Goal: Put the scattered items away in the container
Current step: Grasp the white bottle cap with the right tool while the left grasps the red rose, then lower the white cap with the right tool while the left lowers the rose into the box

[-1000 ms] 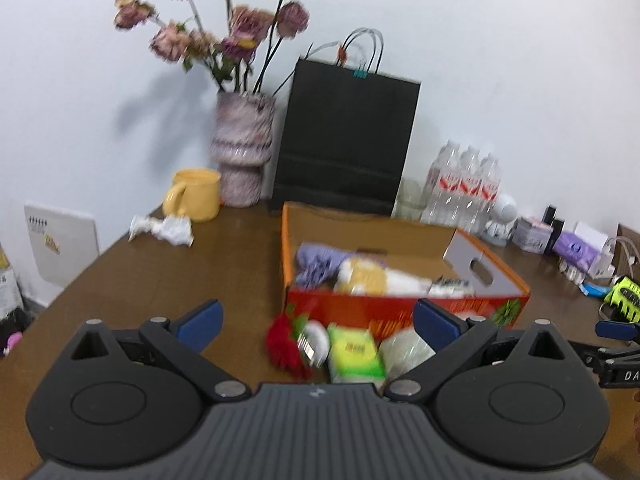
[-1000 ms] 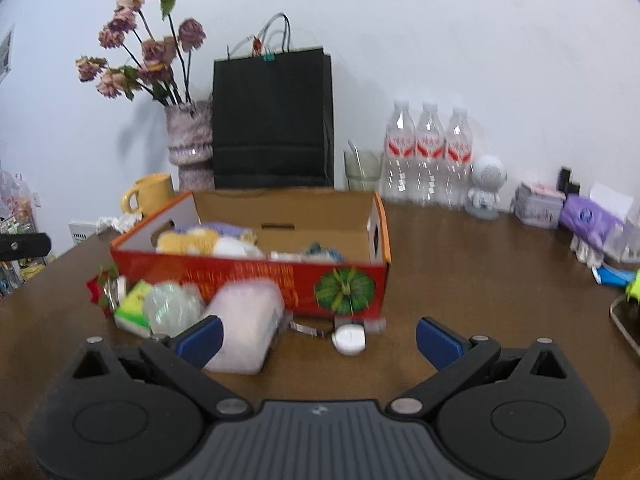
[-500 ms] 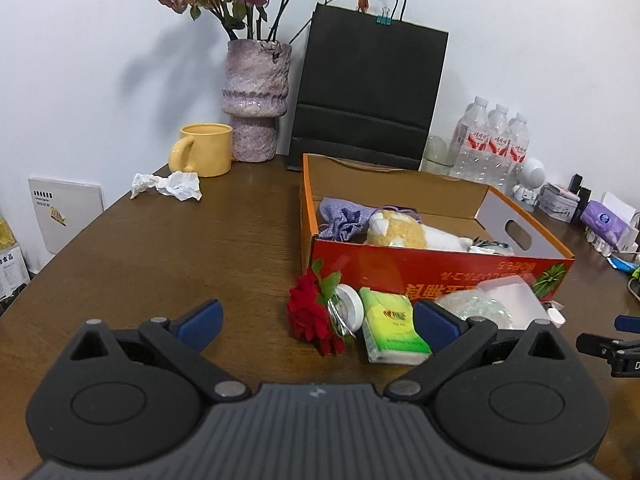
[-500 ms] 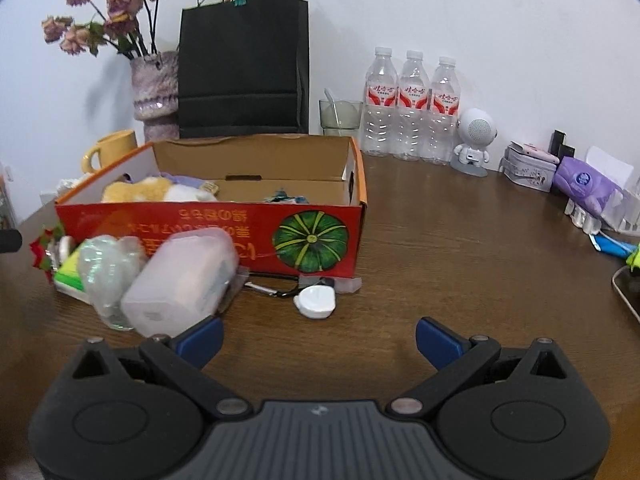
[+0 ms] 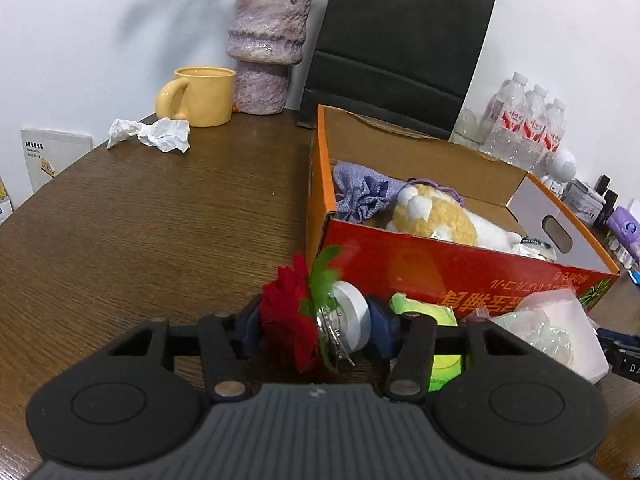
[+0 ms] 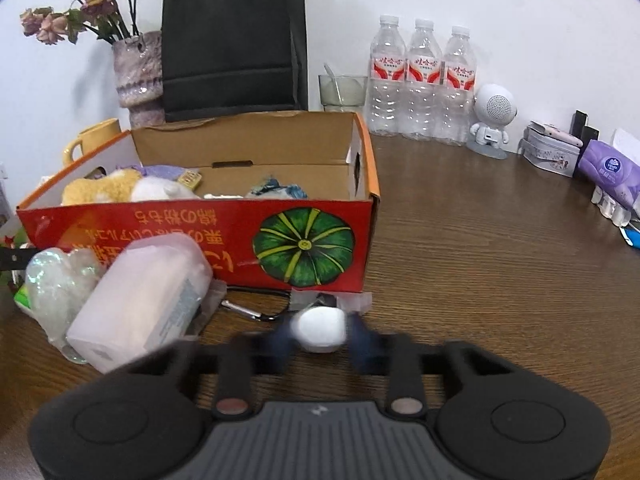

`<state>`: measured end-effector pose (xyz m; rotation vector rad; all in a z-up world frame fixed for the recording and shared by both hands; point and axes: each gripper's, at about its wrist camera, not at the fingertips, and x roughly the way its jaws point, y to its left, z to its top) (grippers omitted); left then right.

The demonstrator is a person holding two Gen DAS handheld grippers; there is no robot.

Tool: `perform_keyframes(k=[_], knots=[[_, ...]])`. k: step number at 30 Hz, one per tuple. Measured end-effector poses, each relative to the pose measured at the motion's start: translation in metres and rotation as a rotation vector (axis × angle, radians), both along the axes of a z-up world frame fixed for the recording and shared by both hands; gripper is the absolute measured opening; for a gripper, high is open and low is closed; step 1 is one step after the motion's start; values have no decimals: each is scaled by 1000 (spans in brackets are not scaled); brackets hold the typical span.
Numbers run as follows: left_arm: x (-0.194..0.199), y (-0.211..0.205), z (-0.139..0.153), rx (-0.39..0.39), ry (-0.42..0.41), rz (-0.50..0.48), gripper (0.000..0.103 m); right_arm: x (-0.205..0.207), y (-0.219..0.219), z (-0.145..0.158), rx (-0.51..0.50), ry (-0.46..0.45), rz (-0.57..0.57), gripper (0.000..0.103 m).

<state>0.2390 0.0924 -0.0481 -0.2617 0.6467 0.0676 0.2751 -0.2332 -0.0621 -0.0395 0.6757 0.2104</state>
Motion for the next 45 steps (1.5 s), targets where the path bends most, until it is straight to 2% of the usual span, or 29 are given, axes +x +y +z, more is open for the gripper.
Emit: perform_keyframes(k=[6, 19, 26, 32, 35, 38, 42, 45], knots=[[-10, 3, 1, -9, -33, 11, 52, -12, -3, 4, 16, -43, -3, 25], [-19, 4, 5, -10, -72, 17, 52, -19, -3, 6, 26, -73, -4, 25], [-35, 3, 39, -61, -178, -50, 52, -31, -14, 43, 90, -169, 11, 25], [9, -15, 83, -3, -248, -109, 52, 3, 1, 87, 78, -249, 58, 25], [41, -23, 93, -19, -265, -106, 53, 34, 17, 96, 95, -255, 68, 25], [78, -27, 91, -30, -261, -100, 53, 68, 30, 94, 101, -246, 52, 25], [120, -33, 74, -72, -200, -75, 53, 112, 43, 77, 139, -182, 34, 25], [142, -46, 62, -72, -143, -126, 53, 134, 54, 62, 98, -145, 37, 25]])
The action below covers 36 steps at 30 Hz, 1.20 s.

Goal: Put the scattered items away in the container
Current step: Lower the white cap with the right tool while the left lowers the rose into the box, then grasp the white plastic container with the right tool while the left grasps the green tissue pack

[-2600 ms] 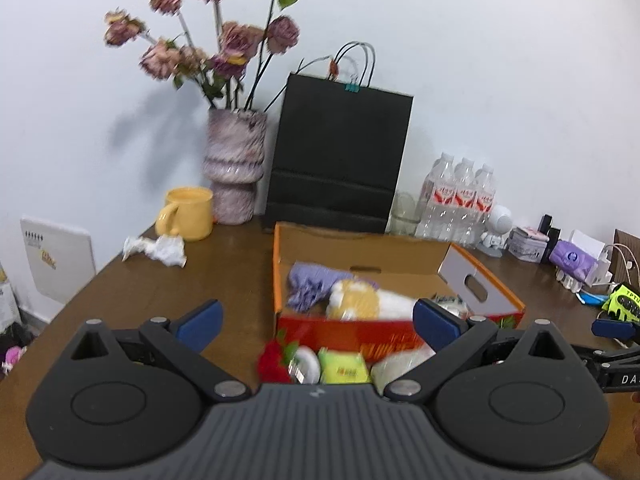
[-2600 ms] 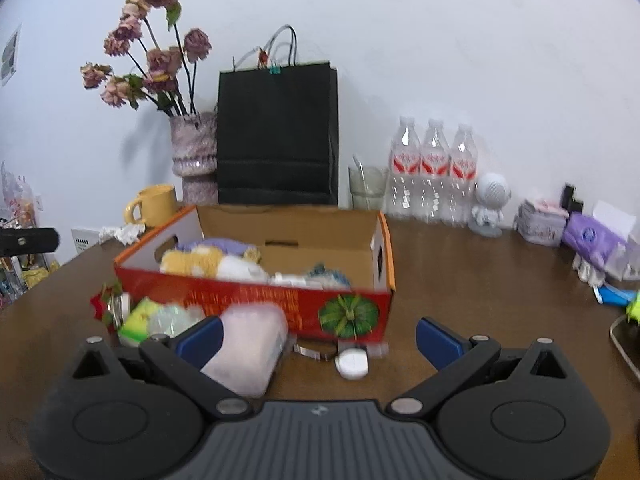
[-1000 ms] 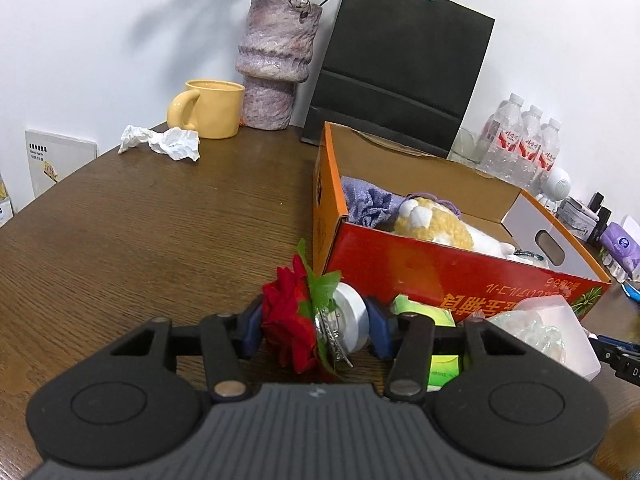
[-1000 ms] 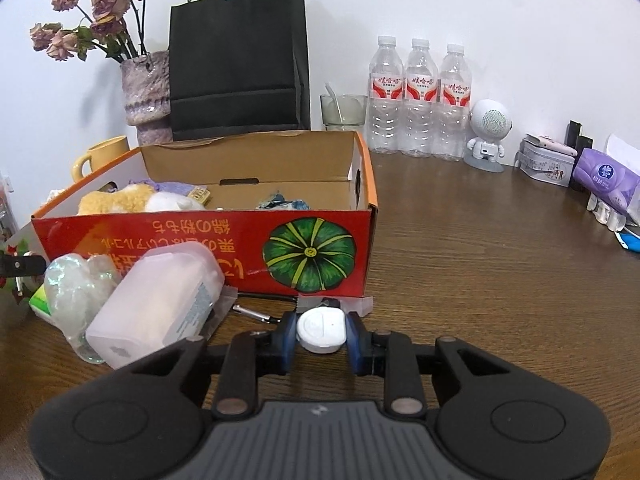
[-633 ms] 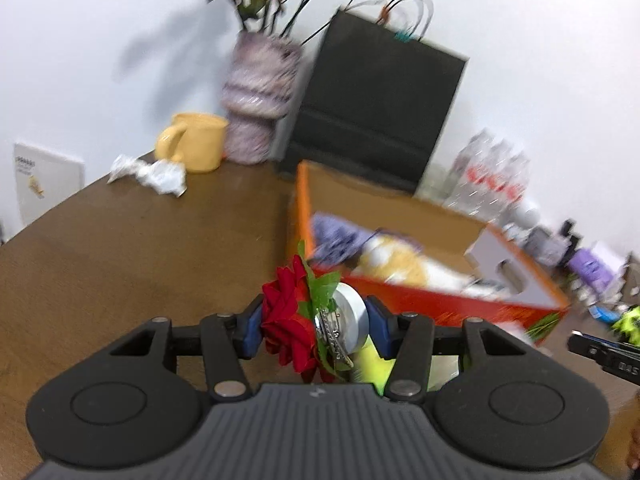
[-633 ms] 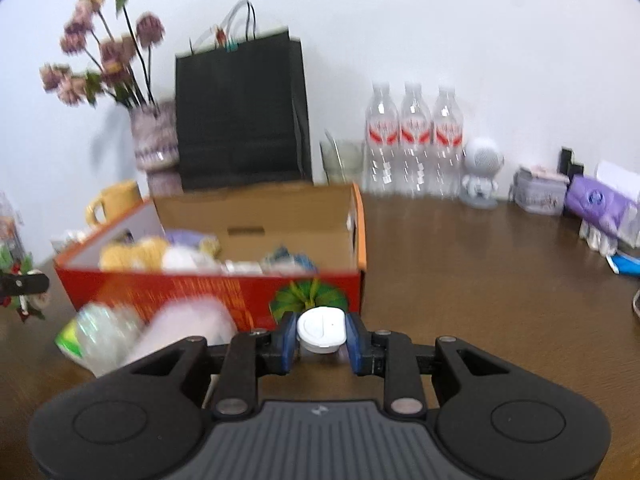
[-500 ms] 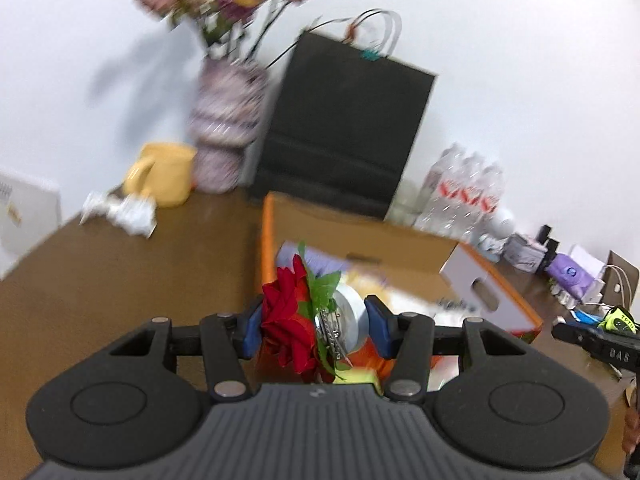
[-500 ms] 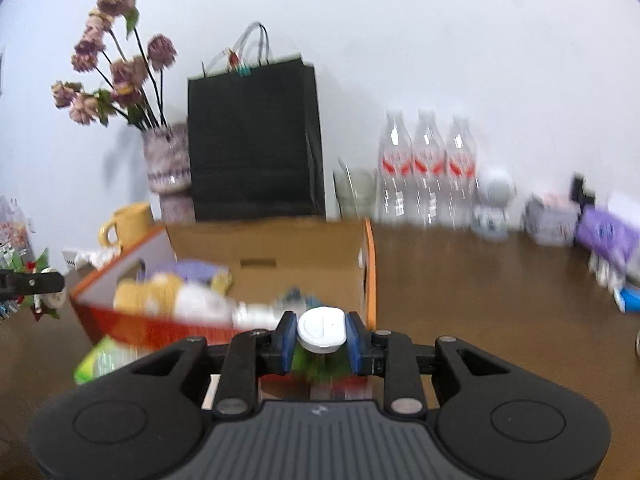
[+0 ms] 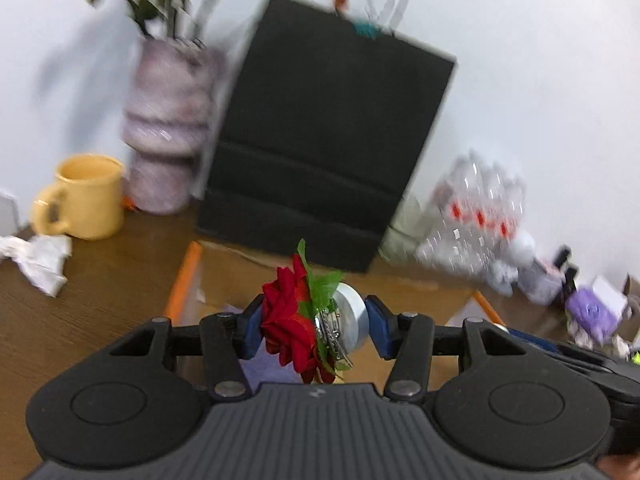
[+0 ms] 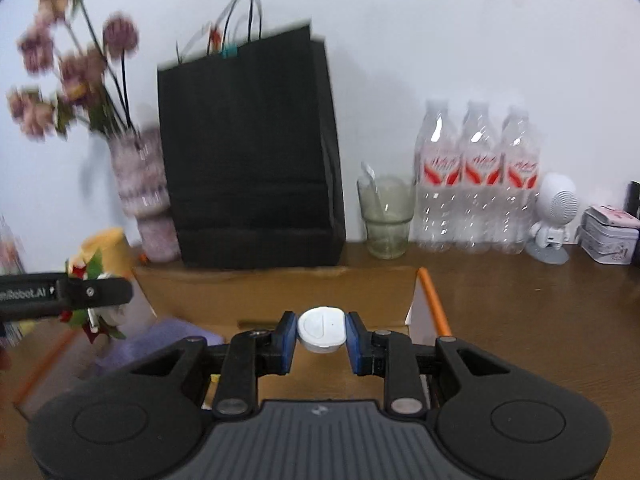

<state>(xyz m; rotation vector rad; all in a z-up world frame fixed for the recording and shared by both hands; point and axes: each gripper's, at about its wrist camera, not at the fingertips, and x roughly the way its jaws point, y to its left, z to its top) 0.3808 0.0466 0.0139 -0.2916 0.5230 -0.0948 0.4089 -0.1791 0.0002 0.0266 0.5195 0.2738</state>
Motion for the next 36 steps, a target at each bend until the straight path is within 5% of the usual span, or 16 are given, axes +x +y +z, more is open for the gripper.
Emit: perform_keyframes(k=[9, 10, 11, 12, 13, 15, 36], knots=[[27, -33, -20, 52, 81, -88, 54, 16, 2, -13, -67, 49, -36, 26], [28, -36, -21, 58, 90, -102, 58, 17, 1, -13, -71, 52, -37, 27], [27, -39, -21, 61, 92, -116, 74, 17, 1, -13, -81, 56, -41, 29], [26, -41, -20, 62, 83, -120, 92, 17, 1, -13, -94, 60, -45, 44], [24, -42, -19, 67, 68, -116, 98, 18, 2, -13, -107, 66, -52, 72], [21, -43, -16, 80, 48, -115, 102, 15, 3, -10, -119, 58, -54, 92], [18, -41, -14, 121, 68, -43, 103, 13, 4, -6, -122, 81, -44, 95]])
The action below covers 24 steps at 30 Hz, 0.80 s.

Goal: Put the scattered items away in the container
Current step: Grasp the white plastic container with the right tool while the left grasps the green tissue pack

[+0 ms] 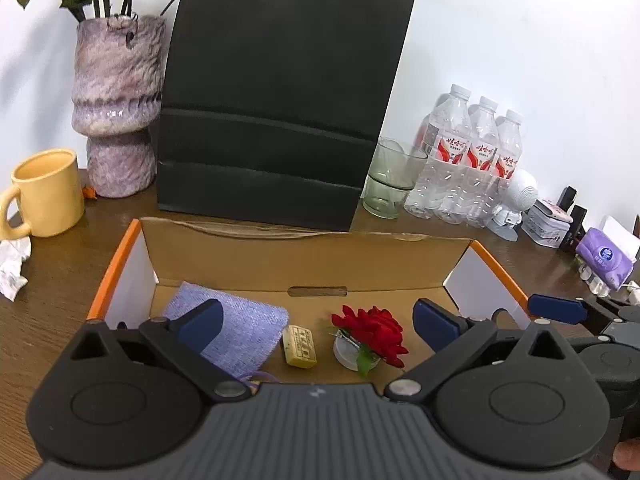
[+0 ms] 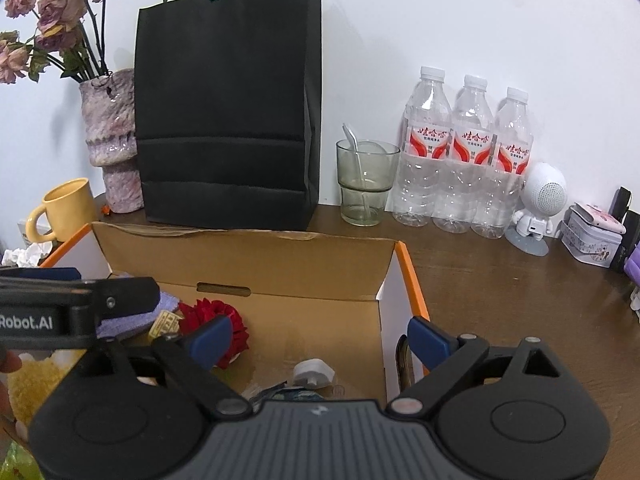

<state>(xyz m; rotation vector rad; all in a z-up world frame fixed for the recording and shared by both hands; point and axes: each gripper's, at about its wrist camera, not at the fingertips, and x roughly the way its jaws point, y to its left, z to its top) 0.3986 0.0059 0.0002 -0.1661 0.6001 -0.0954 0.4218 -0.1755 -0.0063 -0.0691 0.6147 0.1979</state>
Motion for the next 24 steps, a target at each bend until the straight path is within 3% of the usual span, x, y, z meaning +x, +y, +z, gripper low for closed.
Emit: perform_keyframes(k=[10, 20, 22, 24], knots=[[-44, 2, 19, 16, -76, 14, 103, -32, 0, 15, 31, -16, 25, 95], [-131, 15, 32, 63, -146, 6, 103, -116, -10, 31, 52, -74, 69, 96], [-146, 20, 30, 68, -154, 10, 103, -134, -13, 29, 50, -88, 77, 103], [-158, 27, 24, 69, -145, 23, 103, -150, -15, 24, 47, -94, 79, 103]])
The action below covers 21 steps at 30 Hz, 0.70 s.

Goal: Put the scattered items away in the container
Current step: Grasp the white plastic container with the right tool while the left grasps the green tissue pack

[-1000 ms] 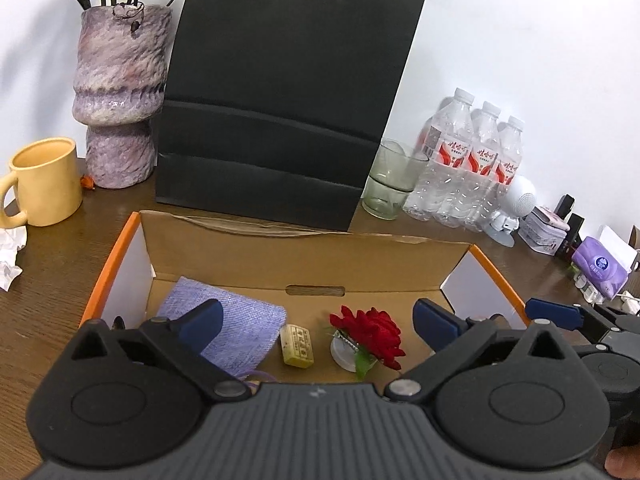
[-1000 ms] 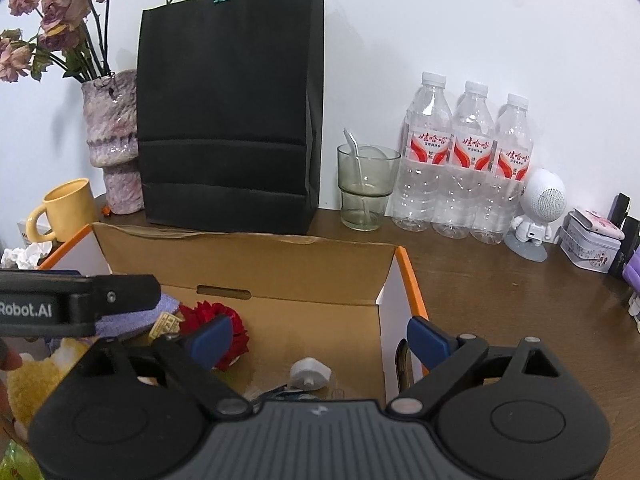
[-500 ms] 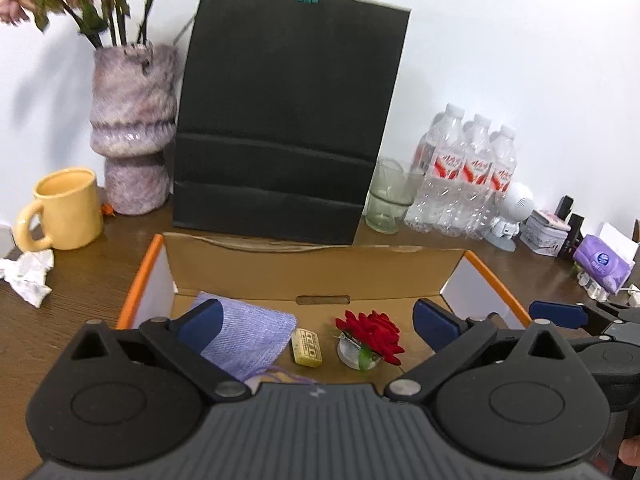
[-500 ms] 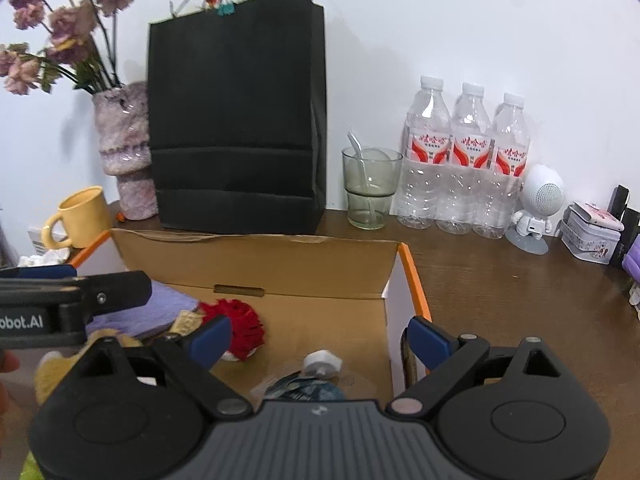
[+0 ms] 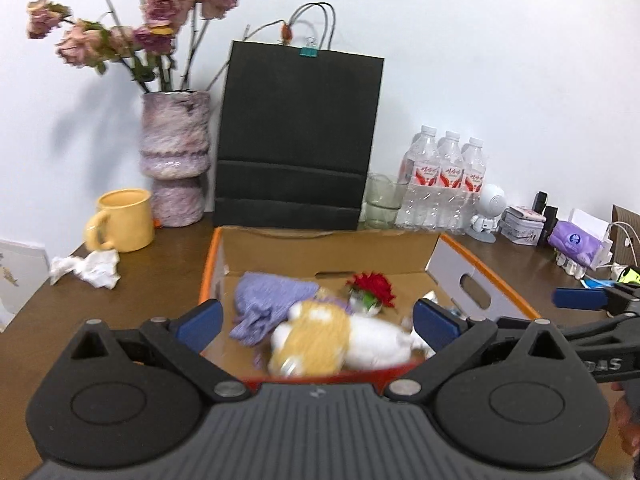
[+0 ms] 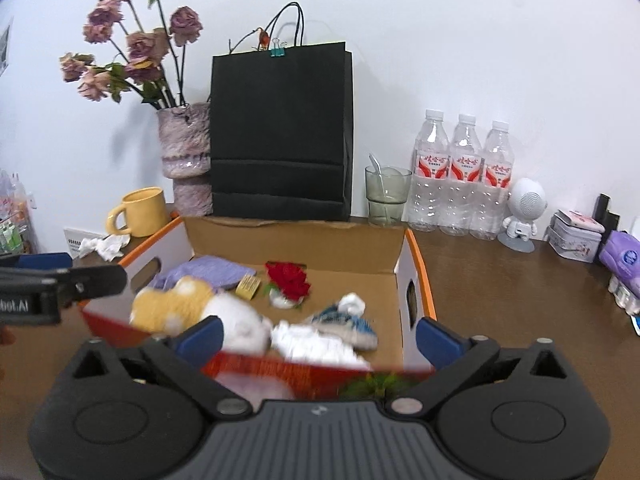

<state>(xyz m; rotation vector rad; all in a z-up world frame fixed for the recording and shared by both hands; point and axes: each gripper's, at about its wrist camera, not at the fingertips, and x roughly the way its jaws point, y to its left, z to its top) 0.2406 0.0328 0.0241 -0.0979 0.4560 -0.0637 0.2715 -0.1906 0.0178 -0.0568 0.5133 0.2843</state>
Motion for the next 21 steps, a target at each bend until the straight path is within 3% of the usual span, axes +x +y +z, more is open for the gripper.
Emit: perform_keyframes(k=[11, 15, 21], knots=[[-30, 18, -48, 3, 111, 42, 103, -47, 19, -50, -54, 45, 37, 103], [-31, 17, -60, 25, 152, 23, 103, -52, 31, -61, -96, 62, 67, 103], [-29, 1, -67, 100, 151, -6, 103, -50, 47, -67, -163, 48, 48, 103]])
